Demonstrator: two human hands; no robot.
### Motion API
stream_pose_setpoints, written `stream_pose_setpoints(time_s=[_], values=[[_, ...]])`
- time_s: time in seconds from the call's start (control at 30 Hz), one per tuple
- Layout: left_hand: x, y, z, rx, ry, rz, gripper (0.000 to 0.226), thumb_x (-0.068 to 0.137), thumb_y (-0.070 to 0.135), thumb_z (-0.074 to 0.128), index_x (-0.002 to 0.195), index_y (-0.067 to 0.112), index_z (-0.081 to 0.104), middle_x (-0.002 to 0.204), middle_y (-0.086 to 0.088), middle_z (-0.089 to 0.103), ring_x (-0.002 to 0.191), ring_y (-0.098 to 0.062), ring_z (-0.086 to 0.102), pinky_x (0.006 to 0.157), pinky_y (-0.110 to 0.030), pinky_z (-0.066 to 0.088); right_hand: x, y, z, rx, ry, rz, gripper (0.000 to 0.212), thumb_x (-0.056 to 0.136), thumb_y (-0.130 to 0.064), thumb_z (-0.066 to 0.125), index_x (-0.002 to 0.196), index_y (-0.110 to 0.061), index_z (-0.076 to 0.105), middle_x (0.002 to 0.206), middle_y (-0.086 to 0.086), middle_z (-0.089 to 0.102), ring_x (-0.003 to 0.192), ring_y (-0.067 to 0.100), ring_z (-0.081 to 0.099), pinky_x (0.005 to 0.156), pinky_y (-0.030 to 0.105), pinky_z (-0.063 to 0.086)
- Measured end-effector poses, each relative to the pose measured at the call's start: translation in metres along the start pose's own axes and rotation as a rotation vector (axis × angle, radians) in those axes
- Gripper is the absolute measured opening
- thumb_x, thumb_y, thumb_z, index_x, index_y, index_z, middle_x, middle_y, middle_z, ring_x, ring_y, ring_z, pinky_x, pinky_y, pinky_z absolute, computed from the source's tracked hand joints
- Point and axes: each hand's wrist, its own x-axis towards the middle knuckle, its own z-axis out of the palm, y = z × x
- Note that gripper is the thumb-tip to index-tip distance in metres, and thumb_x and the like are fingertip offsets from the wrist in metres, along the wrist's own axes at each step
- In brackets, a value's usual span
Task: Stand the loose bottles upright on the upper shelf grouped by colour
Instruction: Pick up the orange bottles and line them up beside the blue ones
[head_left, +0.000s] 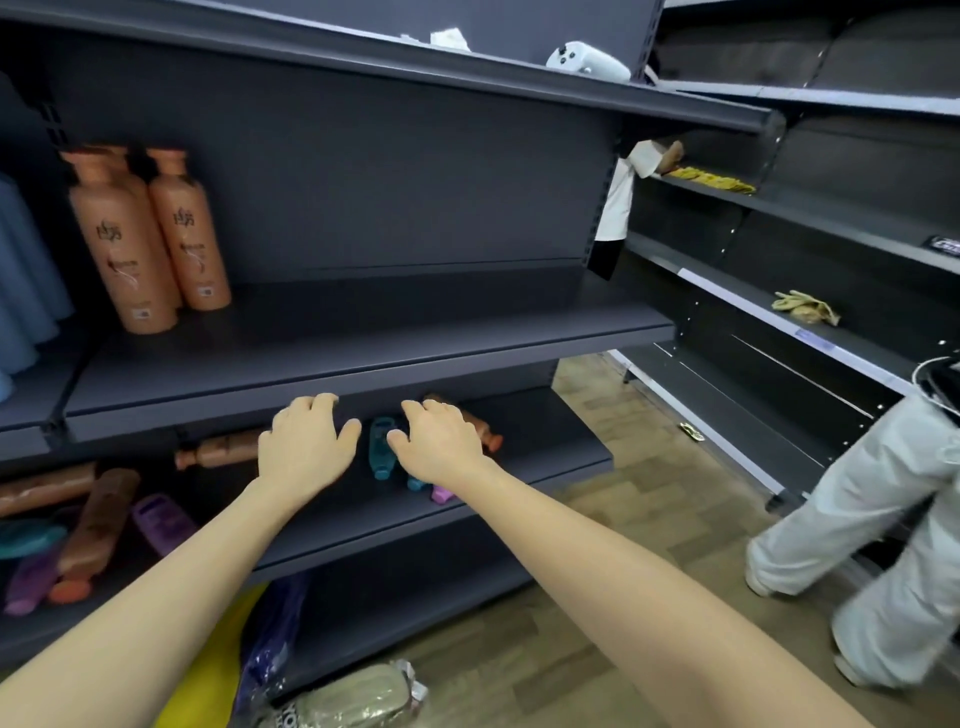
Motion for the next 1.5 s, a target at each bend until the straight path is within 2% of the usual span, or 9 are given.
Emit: stream_pose_setpoints(time_s=[0.17,0.27,0.6,0.8,0.9,1.5], values=[[-0.009,0.010,0.014,0.005,-0.062,0.034,0.049,0.094,0.037,0.047,0.136,0.013,0.042,0.139,-0.014,0.044,0.126,-0.035,0.041,0.099,-0.047,0.038,-0.016,0.018,0.003,-0.009,0.012,0.065,0.042,0.097,-0.035,0.039,0.130,-0.010,0.045,0.130,0.013,0.050,0.122,0.033,0.042,0.098,0.049,0.040],[-0.011,0.014,0.023,0.022,-0.104,0.074,0.049,0.094,0.038,0.047,0.136,0.014,0.042,0.139,-0.014,0.044,0.125,-0.036,0.042,0.098,-0.047,0.039,-0.023,0.026,0.004,-0.004,0.013,0.122,0.041,0.097,-0.036,0.040,0.129,-0.011,0.045,0.131,0.012,0.049,0.124,0.032,0.040,0.098,0.047,0.039],[-0.010,0.006,0.038,0.062,-0.224,0.197,0.050,0.094,0.038,0.047,0.136,0.012,0.041,0.139,-0.014,0.043,0.125,-0.036,0.041,0.095,-0.047,0.039,-0.038,0.021,0.024,0.031,0.007,0.294,0.039,0.097,-0.033,0.038,0.128,-0.011,0.044,0.132,0.012,0.047,0.125,0.033,0.039,0.097,0.046,0.036],[-0.011,-0.006,0.046,0.059,-0.287,0.265,0.052,0.095,0.039,0.046,0.139,0.012,0.039,0.142,-0.014,0.041,0.127,-0.036,0.040,0.096,-0.048,0.038,-0.047,0.011,0.040,0.045,0.020,0.364,0.045,0.098,-0.034,0.038,0.137,-0.013,0.039,0.135,0.011,0.045,0.127,0.032,0.037,0.099,0.045,0.035],[-0.012,-0.011,0.052,0.057,-0.310,0.293,0.052,0.095,0.038,0.046,0.138,0.012,0.040,0.141,-0.014,0.042,0.127,-0.036,0.040,0.096,-0.048,0.038,-0.049,0.008,0.049,0.047,0.021,0.398,0.044,0.098,-0.036,0.039,0.136,-0.012,0.040,0.134,0.011,0.046,0.126,0.032,0.037,0.098,0.046,0.035],[-0.003,-0.020,0.100,0.074,-0.455,0.275,0.052,0.094,0.039,0.046,0.138,0.012,0.039,0.140,-0.013,0.040,0.127,-0.036,0.038,0.097,-0.046,0.037,-0.036,0.033,0.083,0.054,-0.066,0.487,0.049,0.098,-0.035,0.039,0.140,-0.012,0.036,0.143,0.010,0.039,0.132,0.031,0.033,0.101,0.045,0.034]])
